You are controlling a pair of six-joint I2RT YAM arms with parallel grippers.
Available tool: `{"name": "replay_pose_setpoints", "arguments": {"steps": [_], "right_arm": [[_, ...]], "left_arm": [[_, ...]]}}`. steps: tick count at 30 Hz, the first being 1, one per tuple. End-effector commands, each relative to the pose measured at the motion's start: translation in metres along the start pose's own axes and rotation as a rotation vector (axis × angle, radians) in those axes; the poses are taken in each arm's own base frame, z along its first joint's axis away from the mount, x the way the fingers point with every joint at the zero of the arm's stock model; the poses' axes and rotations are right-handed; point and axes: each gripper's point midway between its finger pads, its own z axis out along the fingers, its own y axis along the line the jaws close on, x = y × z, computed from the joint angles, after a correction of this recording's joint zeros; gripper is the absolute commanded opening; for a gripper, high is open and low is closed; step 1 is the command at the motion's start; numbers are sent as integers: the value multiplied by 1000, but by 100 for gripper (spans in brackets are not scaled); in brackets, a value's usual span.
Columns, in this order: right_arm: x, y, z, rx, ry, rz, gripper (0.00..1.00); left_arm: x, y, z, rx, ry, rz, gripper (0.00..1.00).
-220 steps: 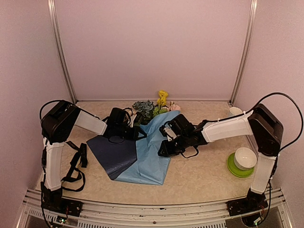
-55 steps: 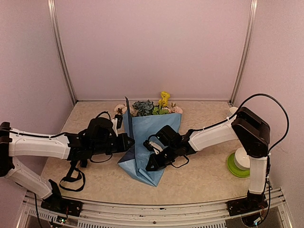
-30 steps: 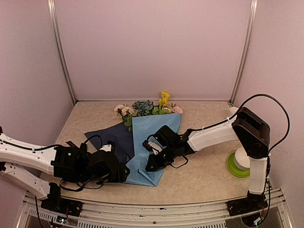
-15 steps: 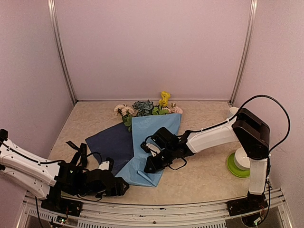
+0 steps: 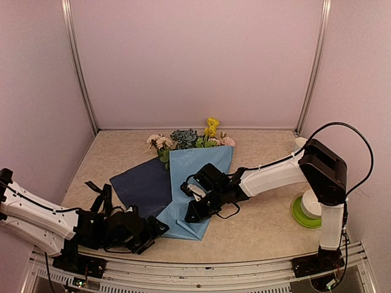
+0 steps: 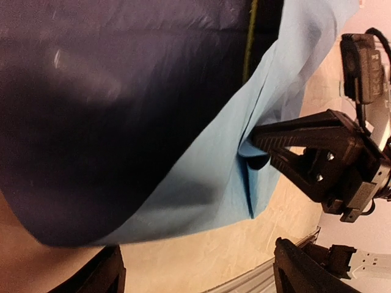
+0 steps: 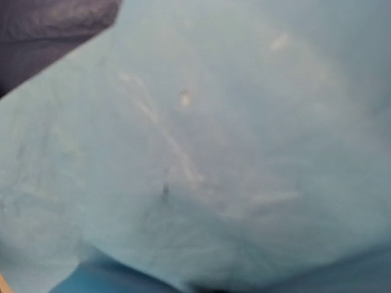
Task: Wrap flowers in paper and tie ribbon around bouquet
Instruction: Pick up the two-thirds-folded wrapping paper from the center of the board.
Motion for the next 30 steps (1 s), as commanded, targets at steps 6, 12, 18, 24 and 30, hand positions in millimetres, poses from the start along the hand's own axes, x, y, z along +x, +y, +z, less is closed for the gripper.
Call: {"name": "replay_pose_setpoints", "arguments": {"steps": [6, 12, 18, 24, 30], "right_arm": [[3, 30, -12, -104, -16, -63, 13], [3, 43, -21, -149, -26, -126, 13], [19, 26, -6, -114, 27, -98, 13], [26, 29, 9, -179, 60, -93, 11], [28, 23, 13, -155, 64, -76, 11]], "left_arm": [[20, -1, 7, -168, -66, -279, 87], [24, 10, 25, -82, -60, -439, 72], [19, 12, 36, -124, -85, -426, 66], [13, 37, 29, -171, -119, -479, 64], [-8, 45, 19, -186, -190, -482, 60]]}}
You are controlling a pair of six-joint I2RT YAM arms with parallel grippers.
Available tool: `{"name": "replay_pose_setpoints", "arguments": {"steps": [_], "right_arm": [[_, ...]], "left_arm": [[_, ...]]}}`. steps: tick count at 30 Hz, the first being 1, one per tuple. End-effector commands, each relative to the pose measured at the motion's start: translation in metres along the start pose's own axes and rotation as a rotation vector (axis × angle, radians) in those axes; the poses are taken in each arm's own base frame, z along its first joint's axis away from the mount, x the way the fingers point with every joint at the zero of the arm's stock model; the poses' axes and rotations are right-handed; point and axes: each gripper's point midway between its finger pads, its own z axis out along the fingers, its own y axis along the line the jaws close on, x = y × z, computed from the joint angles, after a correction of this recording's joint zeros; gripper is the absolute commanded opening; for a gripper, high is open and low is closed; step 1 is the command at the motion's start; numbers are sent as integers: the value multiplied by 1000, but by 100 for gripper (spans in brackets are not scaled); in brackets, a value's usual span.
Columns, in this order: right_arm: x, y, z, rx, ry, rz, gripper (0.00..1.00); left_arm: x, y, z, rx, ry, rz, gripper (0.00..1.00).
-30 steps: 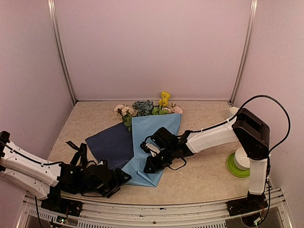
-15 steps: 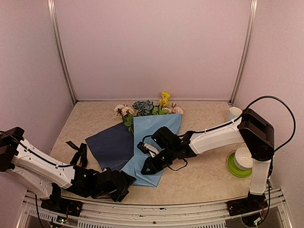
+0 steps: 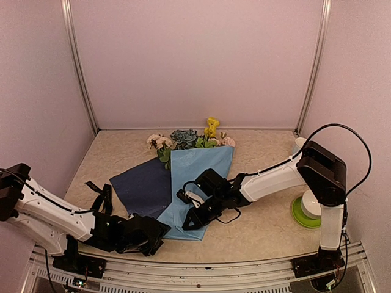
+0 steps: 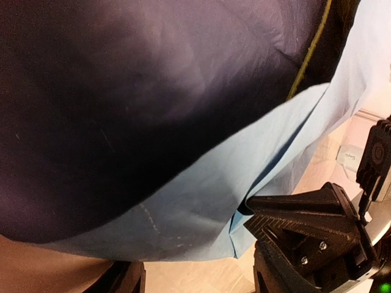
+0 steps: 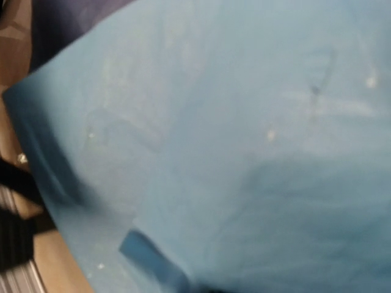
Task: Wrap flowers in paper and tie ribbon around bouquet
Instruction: Pick up the two-thirds-folded wrapping paper from the center of the board.
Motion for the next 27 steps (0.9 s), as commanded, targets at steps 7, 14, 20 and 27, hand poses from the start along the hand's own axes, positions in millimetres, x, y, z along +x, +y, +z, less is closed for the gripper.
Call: {"name": "replay_pose_setpoints", "arguments": {"steps": [7, 14, 20, 27], "right_arm": [[7, 0, 8, -13, 14, -5, 11], [10, -2, 9, -18, 20, 3, 11], [19, -11, 14, -4, 38, 40, 10], [24, -35, 14, 9, 22, 126, 10]], "left_arm": [[-45, 37, 0, -107, -163, -95, 50], [-50, 34, 0, -114, -191, -62, 12], [-52, 11, -6, -102, -242, 50, 0], [-51, -51, -22, -75, -370, 325, 0]]}}
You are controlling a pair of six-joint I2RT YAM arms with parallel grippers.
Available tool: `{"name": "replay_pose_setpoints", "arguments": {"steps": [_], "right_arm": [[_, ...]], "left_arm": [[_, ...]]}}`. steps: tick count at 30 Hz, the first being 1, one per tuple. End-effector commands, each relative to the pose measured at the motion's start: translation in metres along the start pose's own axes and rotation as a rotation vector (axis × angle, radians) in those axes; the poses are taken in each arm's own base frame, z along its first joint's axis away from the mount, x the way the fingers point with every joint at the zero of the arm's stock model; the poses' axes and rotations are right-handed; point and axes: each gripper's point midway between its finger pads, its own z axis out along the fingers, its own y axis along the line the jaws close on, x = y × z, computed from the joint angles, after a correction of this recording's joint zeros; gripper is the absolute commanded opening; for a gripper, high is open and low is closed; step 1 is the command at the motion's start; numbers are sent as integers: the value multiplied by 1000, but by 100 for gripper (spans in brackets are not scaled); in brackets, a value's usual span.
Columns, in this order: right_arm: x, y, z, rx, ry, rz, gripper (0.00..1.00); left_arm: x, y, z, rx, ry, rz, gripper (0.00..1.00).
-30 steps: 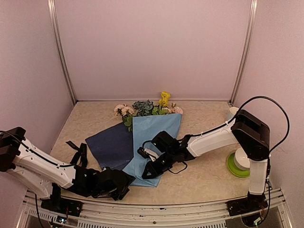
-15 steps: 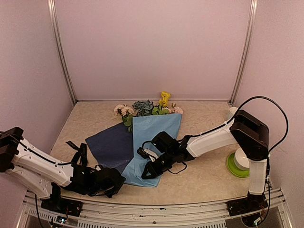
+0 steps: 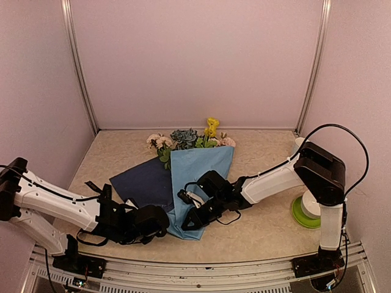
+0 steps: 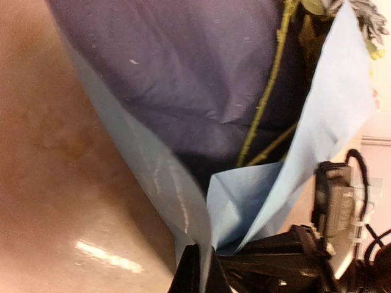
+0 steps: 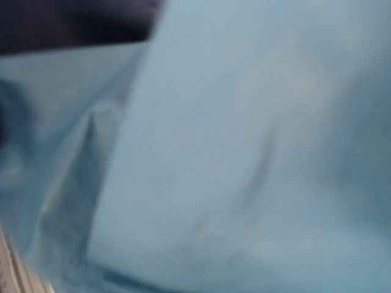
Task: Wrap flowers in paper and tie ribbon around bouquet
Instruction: Pick up the two-thirds-folded wrapping paper from the center of the board, then fold the 2/3-folded wrapping paper at the center of the board.
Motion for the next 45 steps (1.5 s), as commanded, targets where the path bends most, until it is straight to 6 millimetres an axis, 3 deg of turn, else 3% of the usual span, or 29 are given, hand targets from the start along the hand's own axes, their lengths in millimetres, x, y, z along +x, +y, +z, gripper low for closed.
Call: {"name": "replay_pose_setpoints", "arguments": {"steps": [1, 10, 18, 23, 29, 33, 45], "right_arm": [[26, -34, 10, 50, 48, 98, 10], [18, -26, 6, -9, 16, 116, 11], [-3, -9, -6, -96, -41, 121, 12], [-11, -16, -11, -127, -81, 187, 12], [-28, -10, -22, -134, -160, 200, 13], [-28, -12, -25, -127, -170, 210, 13], [-31, -2, -64, -67, -238, 176, 15]], "left_arm": [[-16, -34, -9, 28, -142, 232, 0], [8, -93, -19, 124, -138, 446, 0], [44, -114, -15, 203, -28, 599, 0], [58, -118, 6, 213, 88, 636, 0], [71, -113, 32, 199, 196, 672, 0], [68, -108, 39, 198, 234, 660, 0], [66, -86, 57, 196, 370, 604, 0]]}}
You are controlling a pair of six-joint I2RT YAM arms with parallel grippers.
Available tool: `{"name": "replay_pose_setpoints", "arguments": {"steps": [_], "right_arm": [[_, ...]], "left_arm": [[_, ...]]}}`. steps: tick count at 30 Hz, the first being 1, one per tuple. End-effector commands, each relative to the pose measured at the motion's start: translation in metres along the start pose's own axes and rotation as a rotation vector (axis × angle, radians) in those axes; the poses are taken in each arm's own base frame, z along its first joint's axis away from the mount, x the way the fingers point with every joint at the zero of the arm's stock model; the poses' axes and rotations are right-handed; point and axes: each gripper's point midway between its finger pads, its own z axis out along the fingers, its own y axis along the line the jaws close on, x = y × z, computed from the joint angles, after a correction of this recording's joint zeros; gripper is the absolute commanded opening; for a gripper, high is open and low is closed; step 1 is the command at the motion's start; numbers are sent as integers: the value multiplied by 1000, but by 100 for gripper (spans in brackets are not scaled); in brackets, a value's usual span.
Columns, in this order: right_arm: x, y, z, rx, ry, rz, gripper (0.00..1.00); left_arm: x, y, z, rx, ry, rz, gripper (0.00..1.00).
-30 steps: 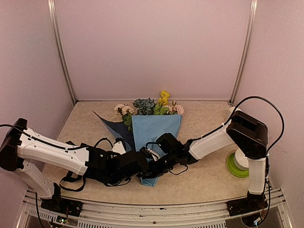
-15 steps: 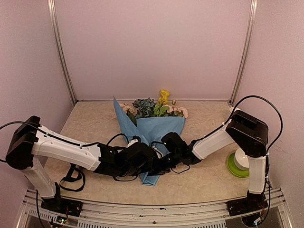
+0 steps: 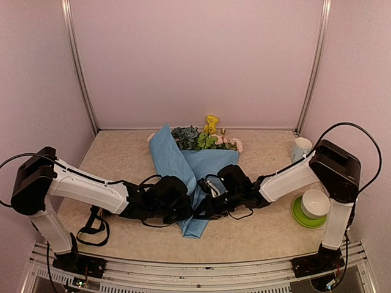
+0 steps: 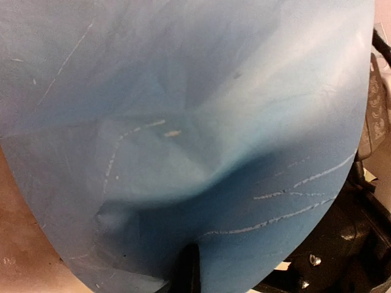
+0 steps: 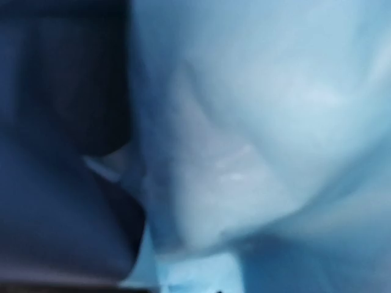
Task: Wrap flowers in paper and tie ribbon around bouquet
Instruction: Fold the 2/3-folded wrapping paper at the center of the board.
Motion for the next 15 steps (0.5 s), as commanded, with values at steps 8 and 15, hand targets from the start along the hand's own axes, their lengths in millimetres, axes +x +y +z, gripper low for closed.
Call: {"name": "replay_pose_setpoints", "arguments": {"steps": [8, 15], "right_arm": [[-25, -11, -72, 81, -131, -21, 23], [-38, -78, -103, 213, -172, 52, 69]], "left_arm": [[15, -6, 16, 48, 102, 34, 0], [21, -19, 18, 55, 120, 89, 0]]}}
